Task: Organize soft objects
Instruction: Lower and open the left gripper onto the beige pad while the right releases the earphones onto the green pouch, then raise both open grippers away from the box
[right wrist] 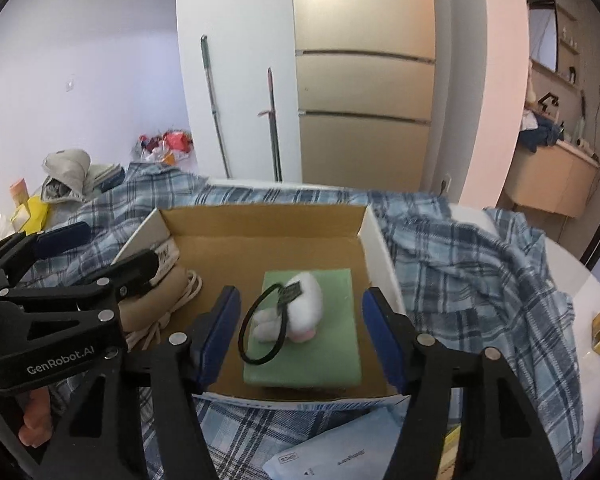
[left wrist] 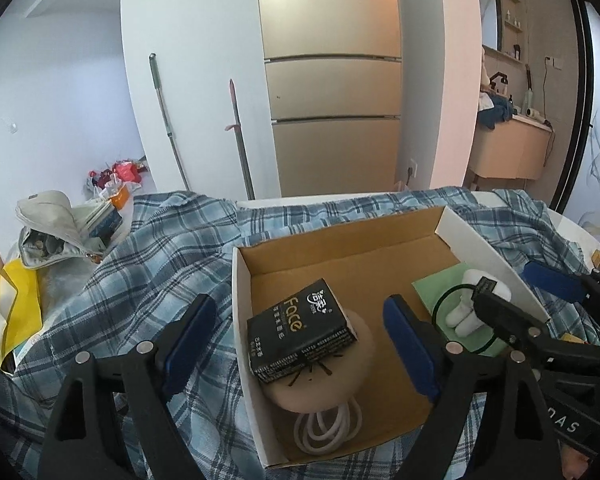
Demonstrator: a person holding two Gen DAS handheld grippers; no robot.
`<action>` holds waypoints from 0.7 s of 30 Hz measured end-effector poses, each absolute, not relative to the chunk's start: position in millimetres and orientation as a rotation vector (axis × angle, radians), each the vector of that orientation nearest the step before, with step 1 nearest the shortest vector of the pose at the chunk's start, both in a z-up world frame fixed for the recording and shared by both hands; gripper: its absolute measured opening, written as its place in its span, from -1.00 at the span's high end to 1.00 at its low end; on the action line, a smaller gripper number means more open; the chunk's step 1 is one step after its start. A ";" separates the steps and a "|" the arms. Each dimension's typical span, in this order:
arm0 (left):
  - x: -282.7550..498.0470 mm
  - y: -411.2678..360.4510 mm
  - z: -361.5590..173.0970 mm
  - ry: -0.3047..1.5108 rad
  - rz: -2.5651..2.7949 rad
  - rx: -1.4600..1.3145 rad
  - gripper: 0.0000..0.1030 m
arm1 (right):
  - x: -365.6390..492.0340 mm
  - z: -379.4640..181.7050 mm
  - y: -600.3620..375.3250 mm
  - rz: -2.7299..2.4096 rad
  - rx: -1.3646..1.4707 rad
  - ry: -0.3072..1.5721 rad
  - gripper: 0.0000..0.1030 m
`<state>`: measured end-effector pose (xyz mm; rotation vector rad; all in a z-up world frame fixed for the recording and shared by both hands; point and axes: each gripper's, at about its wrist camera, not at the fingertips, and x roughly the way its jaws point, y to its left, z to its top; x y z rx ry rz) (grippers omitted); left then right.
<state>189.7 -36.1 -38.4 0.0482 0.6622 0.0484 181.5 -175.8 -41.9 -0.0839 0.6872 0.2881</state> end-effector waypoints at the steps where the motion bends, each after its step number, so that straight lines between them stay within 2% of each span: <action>1: 189.6 -36.0 -38.2 0.657 0.060 0.054 -0.70 | 181.4 -41.7 -176.3 0.279 -0.089 0.682 -0.22; 10: 178.3 -39.4 -24.8 0.606 0.057 0.066 -0.69 | 179.1 -34.3 -179.6 0.234 -0.100 0.640 -0.22; 21: 121.7 -44.3 46.7 0.385 0.041 0.025 -0.69 | 143.6 41.6 -197.6 0.202 -0.083 0.419 -0.24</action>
